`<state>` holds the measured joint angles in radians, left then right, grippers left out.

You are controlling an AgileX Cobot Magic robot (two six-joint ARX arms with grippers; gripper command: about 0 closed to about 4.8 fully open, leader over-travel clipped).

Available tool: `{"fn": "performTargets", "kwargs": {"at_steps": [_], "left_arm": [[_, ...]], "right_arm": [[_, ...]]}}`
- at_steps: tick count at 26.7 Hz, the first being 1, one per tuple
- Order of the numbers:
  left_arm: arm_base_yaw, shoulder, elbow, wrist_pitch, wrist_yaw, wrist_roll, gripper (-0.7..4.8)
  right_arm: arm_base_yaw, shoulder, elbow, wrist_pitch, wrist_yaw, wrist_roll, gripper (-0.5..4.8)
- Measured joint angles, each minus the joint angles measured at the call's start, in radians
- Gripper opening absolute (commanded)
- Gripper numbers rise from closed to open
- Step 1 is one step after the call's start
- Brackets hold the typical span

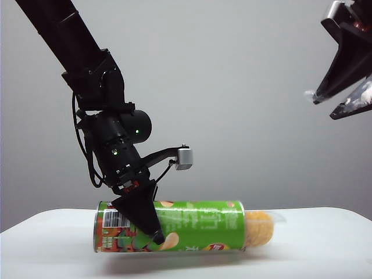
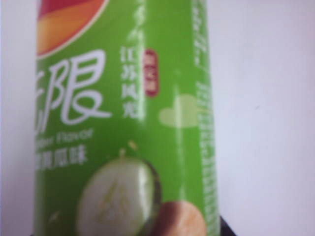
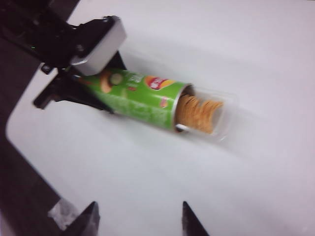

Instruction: Pick up the green tub of chips from the desk, pull out the transparent container with the chips inside partially, and then place the chips back on the desk.

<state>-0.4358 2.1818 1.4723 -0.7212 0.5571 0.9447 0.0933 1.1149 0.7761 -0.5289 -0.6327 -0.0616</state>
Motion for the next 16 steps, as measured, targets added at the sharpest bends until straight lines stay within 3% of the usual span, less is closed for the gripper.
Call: {"fn": "performTargets", "kwargs": {"at_steps": [4, 9, 12, 16], "left_arm": [[0.000, 0.002, 0.000, 0.011, 0.079, 0.055, 2.90], [-0.001, 0.005, 0.000, 0.028, 0.066, 0.063, 4.18], [0.001, 0.013, 0.000, 0.033, 0.065, 0.065, 4.20], [0.000, 0.020, 0.000, 0.029, 0.064, 0.060, 4.79]], "right_arm": [[0.000, 0.000, -0.045, 0.045, 0.013, 0.001, 2.12], [0.000, 0.000, -0.055, 0.067, 0.012, 0.020, 2.12], [0.000, 0.000, -0.055, 0.117, 0.011, 0.064, 2.12], [0.000, 0.000, -0.055, 0.138, 0.008, 0.080, 2.12]]}}
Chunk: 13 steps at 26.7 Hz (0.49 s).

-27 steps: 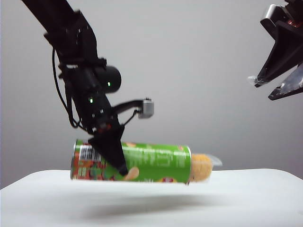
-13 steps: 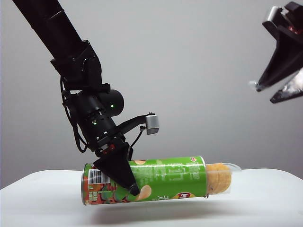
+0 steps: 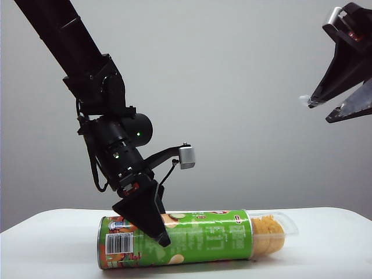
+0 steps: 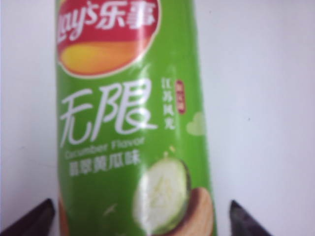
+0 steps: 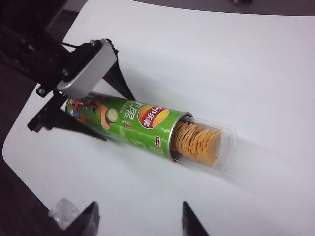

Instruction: Pick up the green tub of chips from the desk, pull out the transparent container with the chips inside partially, and then place the chips back on the desk.

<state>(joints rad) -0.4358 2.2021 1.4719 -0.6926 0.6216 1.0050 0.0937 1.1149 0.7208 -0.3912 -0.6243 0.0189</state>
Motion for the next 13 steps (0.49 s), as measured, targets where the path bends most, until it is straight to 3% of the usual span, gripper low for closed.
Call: {"fn": "performTargets", "kwargs": {"at_steps": [5, 13], "left_arm": [[0.000, -0.002, 0.001, -0.003, -0.029, -0.047, 4.79], [-0.002, -0.102, 0.003, -0.043, -0.212, -0.124, 4.79]], "right_arm": [[0.000, 0.000, 0.000, 0.000, 0.000, 0.006, 2.12], [0.000, 0.000, 0.000, -0.017, 0.000, 0.007, 2.11]]}}
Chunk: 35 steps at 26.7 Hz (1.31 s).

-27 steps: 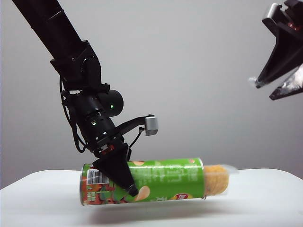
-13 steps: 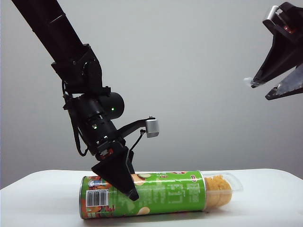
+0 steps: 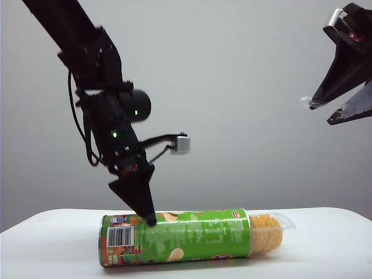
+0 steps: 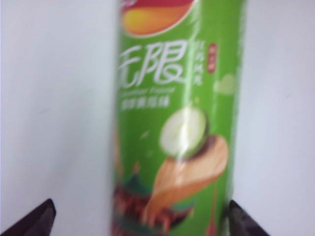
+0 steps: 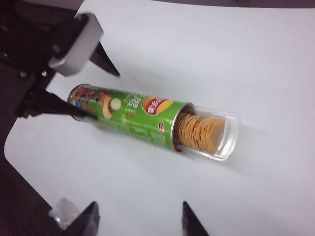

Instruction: Pick up the green tub of chips from the desk, pull out the transparent container with the chips inside partially, and then place the chips back on the desk.

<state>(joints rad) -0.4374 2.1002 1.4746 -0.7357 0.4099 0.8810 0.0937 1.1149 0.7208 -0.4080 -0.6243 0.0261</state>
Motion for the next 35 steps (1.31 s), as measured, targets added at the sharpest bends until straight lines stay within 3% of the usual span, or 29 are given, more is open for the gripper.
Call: {"fn": "performTargets", "kwargs": {"at_steps": [6, 12, 15, 20, 24, 26, 30, 35], "left_arm": [[0.000, -0.141, 0.000, -0.002, -0.126, -0.039, 4.79], [0.000, -0.353, 0.002, -0.034, -0.281, -0.188, 4.79], [0.002, -0.493, 0.002, -0.059, -0.300, -0.272, 4.79], [0.002, -0.707, -0.039, -0.061, -0.299, -0.318, 4.79], [0.002, -1.037, -0.238, -0.040, -0.364, -0.321, 4.79], [0.002, -1.236, -0.399, 0.042, -0.393, -0.335, 4.79], [0.002, -1.415, -0.578, 0.166, -0.453, -0.403, 4.79], [0.002, -1.603, -0.783, 0.306, -0.527, -0.468, 4.79]], "right_arm": [[0.000, -0.028, 0.000, -0.033, 0.047, 0.011, 2.03], [-0.001, -0.099, 0.000, -0.128, 0.176, 0.034, 0.91], [-0.001, -0.144, 0.000, -0.163, 0.178, 0.058, 0.69], [-0.001, -0.251, 0.000, -0.166, 0.179, 0.132, 0.48], [-0.001, -0.445, 0.000, -0.064, 0.214, 0.168, 0.48], [-0.002, -0.550, 0.002, 0.009, 0.327, 0.172, 0.48], [-0.003, -0.624, 0.002, 0.046, 0.436, 0.171, 0.48], [-0.003, -0.709, -0.004, 0.055, 0.444, 0.043, 0.48]]}}
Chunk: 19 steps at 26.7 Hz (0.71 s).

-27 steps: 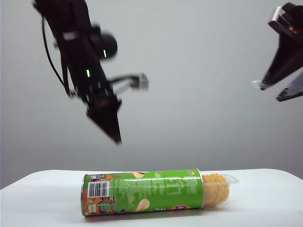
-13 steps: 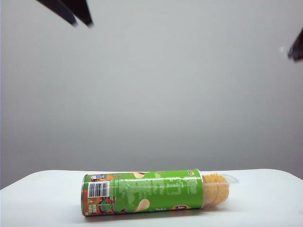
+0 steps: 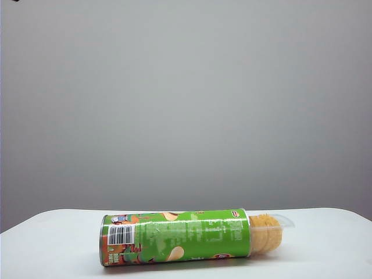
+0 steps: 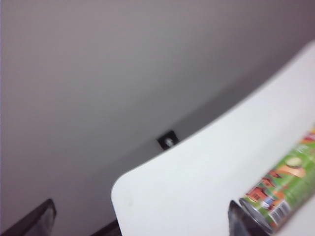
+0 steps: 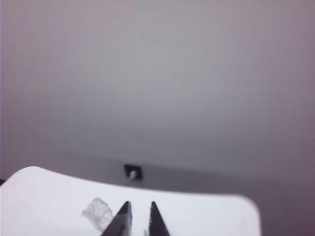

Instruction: Pick up the green tub of chips from the desk, pull out the transparent container with the chips inside partially, and then place the chips back on the desk.

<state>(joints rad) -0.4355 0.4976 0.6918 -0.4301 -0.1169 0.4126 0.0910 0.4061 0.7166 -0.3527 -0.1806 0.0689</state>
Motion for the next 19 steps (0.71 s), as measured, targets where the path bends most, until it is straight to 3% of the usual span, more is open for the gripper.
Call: {"fn": "performTargets", "kwargs": {"at_steps": [4, 7, 11, 14, 19], "left_arm": [[0.000, -0.147, -0.143, 0.060, -0.024, -0.039, 4.79], [0.000, -0.239, -0.209, 0.098, -0.024, -0.137, 4.79], [0.000, -0.337, -0.261, 0.112, -0.023, -0.200, 4.63], [0.000, -0.370, -0.270, 0.142, -0.020, -0.342, 4.61], [0.000, -0.369, -0.437, 0.285, 0.030, -0.459, 4.46]], "right_arm": [[0.000, -0.079, -0.040, 0.055, 0.010, -0.024, 0.48], [0.000, -0.162, -0.103, 0.120, 0.021, -0.021, 0.48], [0.002, -0.273, -0.215, 0.228, 0.023, 0.060, 0.48], [0.002, -0.394, -0.366, 0.281, 0.024, 0.146, 0.49], [0.002, -0.405, -0.510, 0.340, 0.026, 0.226, 0.49]]}}
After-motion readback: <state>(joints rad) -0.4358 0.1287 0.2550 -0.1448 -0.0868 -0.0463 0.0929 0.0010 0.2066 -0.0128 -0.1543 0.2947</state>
